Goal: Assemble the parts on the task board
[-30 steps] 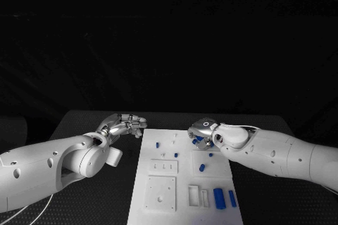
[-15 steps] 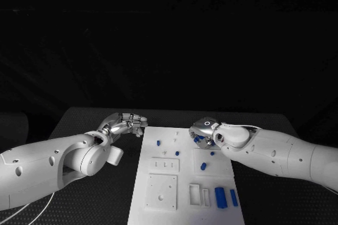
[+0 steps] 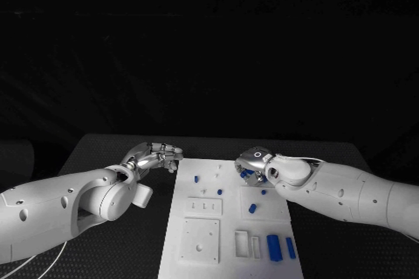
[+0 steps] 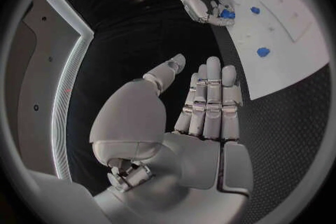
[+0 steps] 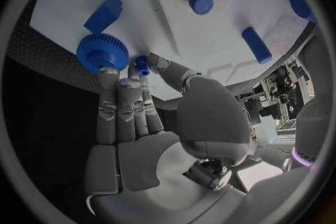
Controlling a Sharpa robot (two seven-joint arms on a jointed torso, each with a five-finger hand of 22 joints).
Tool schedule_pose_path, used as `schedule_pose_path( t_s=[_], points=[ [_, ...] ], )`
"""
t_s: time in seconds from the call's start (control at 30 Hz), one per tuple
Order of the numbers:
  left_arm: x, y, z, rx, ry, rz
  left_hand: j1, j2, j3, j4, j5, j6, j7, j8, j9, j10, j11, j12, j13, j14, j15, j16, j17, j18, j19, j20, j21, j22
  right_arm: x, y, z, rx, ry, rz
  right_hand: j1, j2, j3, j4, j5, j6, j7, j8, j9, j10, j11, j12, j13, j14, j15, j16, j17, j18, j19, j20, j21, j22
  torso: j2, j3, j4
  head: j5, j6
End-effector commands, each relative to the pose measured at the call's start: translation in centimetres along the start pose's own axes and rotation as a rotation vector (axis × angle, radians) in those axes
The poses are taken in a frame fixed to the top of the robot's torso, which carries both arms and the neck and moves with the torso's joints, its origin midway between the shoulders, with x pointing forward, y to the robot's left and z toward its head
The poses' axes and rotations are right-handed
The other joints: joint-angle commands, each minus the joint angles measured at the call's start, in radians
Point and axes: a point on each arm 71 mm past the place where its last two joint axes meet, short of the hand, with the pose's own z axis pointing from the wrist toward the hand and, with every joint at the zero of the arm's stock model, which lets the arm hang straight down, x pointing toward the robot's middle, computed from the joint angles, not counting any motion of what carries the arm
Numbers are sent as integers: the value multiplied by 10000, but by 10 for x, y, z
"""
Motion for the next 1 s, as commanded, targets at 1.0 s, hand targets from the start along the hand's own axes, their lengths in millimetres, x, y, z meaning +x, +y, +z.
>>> schedule_pose_path(
  t_s=[1.0],
  points=[
    [-1,-1,0,31,112,-19,-128,-15,78,32,-43,-95,-2,-77,13,-90,-1,-87,-20,-45,7,-72,31,150,-78,11,77,179,-18,16,-4,-118,-1254,-317,98,423,407,-101,-166,1110,-178,499,434,1302,-372,375,563,-143,-385,346,-256,429,261,-107,653,228,116,-26,-30,-37,313]
  ],
)
